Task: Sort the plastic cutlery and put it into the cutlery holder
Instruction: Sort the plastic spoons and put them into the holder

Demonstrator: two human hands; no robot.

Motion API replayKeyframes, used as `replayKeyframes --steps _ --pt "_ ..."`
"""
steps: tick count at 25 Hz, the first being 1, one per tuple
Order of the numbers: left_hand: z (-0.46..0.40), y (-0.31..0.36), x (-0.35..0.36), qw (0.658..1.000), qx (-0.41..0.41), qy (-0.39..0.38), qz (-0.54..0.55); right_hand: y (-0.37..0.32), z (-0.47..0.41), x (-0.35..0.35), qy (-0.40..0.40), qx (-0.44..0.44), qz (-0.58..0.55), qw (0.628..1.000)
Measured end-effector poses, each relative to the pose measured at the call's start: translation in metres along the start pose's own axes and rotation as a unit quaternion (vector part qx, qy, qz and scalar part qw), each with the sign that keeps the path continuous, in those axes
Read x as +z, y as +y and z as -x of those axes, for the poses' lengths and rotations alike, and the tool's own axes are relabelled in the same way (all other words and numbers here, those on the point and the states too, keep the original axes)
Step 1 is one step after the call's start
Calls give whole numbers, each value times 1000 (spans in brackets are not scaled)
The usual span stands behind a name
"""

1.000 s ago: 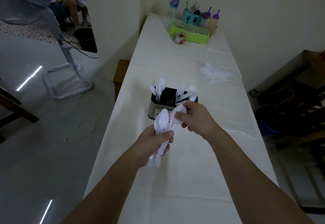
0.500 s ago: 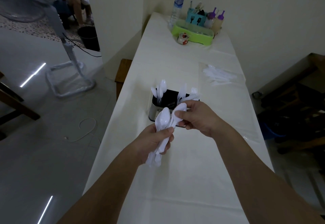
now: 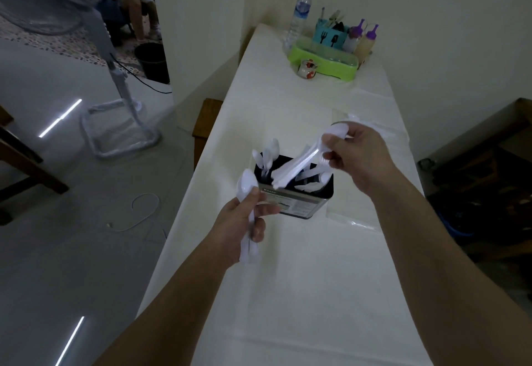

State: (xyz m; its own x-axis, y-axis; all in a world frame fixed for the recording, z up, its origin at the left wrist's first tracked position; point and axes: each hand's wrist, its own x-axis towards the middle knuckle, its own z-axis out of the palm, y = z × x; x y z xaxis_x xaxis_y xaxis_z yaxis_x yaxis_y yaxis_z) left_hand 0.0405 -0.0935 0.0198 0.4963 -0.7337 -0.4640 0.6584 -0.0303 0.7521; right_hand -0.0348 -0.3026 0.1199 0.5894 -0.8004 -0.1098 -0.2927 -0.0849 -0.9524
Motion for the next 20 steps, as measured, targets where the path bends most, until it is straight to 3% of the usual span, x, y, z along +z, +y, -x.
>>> replayKeyframes --steps 4,11,15,20 --pt "-5 -7 -11 999 0 39 5 1 -29 -1 80 -65 105 989" --pt "-8 -8 -18 998 -12 68 5 29 -47 31 29 -144 291 945" --pt "-11 -9 -25 997 -18 78 3 45 -51 50 -3 -138 373 917" --pt "-11 -10 -29 996 -18 83 12 48 -57 61 -10 -162 560 812"
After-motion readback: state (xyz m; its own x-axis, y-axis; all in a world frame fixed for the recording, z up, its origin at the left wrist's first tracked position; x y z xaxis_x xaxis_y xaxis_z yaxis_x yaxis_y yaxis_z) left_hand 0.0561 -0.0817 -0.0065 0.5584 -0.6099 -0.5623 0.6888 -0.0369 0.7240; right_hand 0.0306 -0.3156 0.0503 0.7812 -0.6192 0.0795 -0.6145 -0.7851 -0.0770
